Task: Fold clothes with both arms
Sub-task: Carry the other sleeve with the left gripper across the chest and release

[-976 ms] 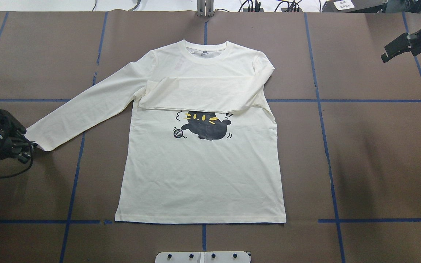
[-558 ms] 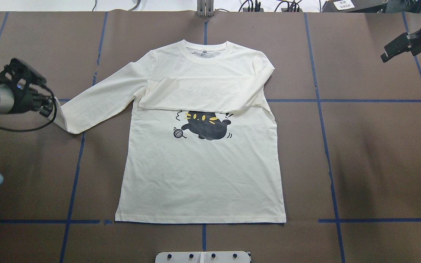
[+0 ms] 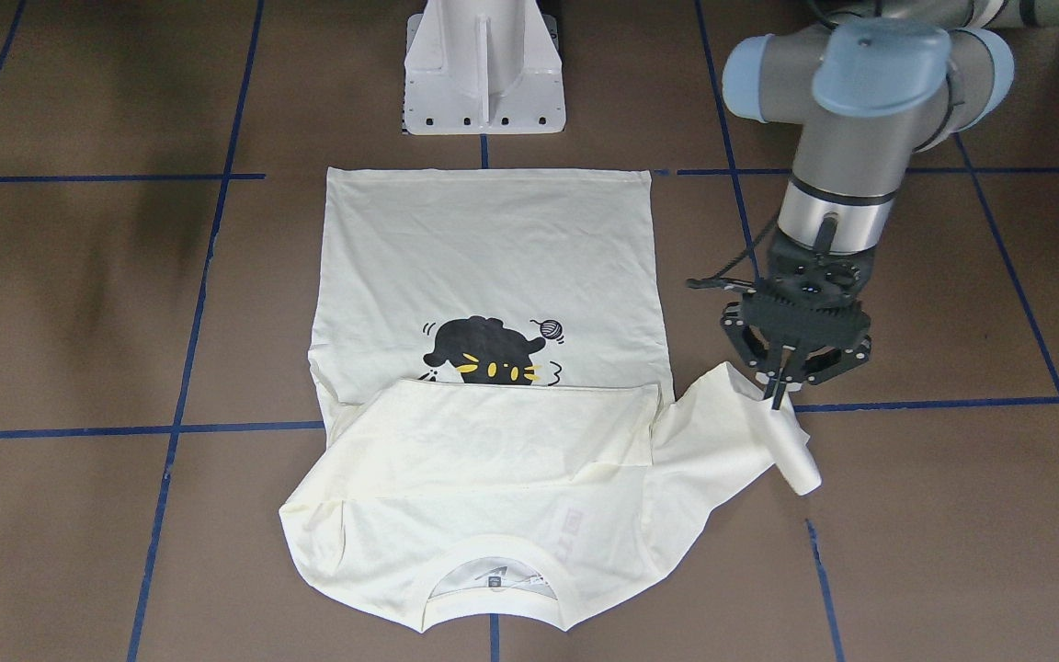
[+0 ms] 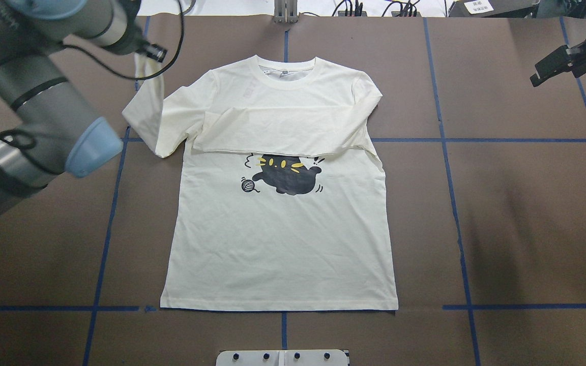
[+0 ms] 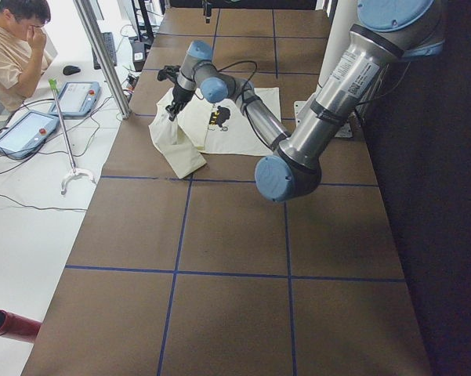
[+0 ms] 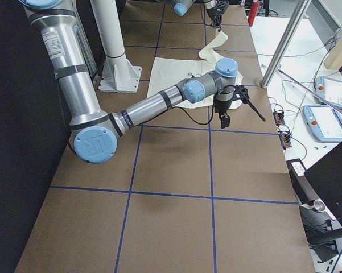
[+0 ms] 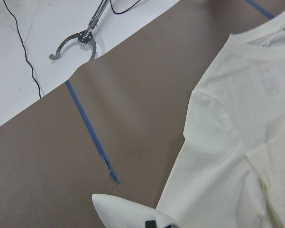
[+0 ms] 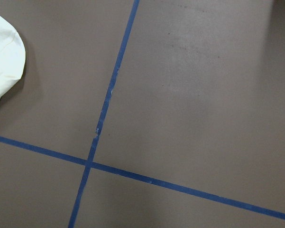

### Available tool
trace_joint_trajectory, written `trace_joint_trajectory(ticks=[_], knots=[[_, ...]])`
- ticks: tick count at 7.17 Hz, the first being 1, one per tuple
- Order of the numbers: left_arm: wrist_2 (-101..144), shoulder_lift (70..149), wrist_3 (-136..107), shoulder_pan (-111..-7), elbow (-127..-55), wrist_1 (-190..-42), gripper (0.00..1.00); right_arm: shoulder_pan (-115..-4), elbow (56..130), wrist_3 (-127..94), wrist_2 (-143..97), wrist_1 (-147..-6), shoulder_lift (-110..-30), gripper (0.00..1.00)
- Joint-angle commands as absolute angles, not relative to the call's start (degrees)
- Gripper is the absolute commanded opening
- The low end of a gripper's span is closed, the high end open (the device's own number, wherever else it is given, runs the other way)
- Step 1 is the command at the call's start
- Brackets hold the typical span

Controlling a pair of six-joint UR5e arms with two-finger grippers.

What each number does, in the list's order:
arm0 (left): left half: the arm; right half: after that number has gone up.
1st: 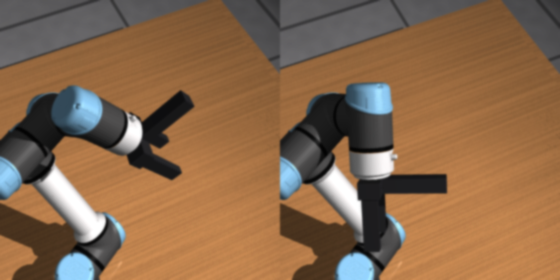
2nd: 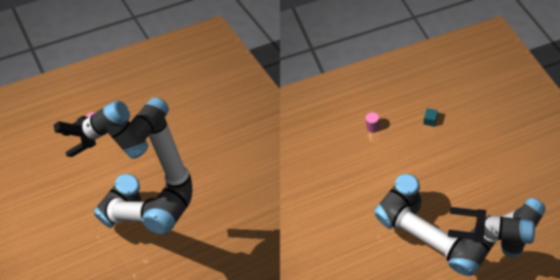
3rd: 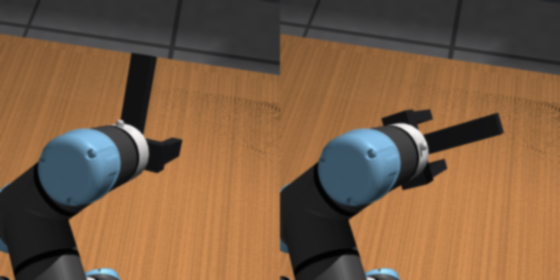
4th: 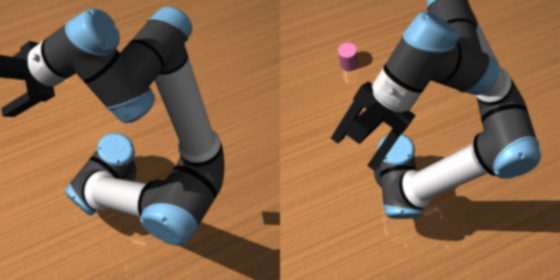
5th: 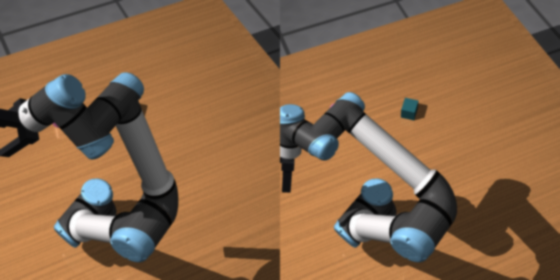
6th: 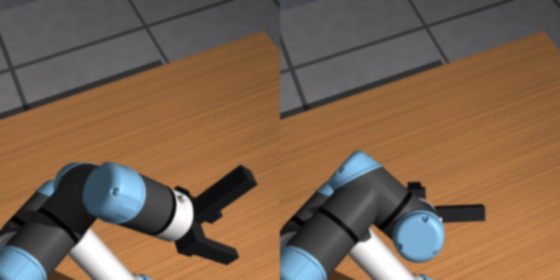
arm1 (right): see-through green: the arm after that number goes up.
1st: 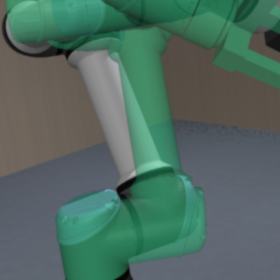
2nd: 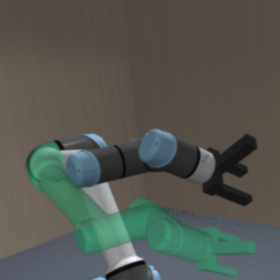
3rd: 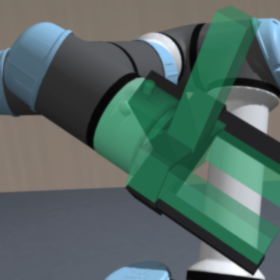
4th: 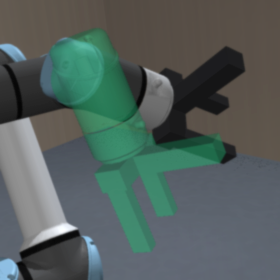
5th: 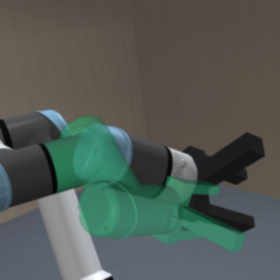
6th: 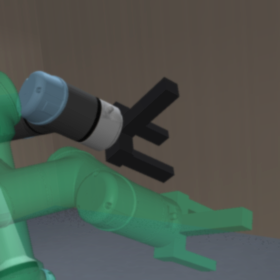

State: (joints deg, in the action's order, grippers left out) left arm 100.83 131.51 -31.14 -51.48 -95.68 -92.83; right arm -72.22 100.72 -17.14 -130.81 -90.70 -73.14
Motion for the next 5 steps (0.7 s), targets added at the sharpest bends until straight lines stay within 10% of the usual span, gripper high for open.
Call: trace_joint_trajectory(ticks=[1,5], knots=[[96.89,152.59,-48.09,-46.54,-81.63,-87.36,0.0,-72.42,100.72,-17.14,-130.78,-90.7,-73.3,1.0],[74.1,150.03,-51.07,-27.17,-76.05,-104.19,0.0,-72.6,100.72,-17.66,-130.52,-90.62,-74.09,1.0]])
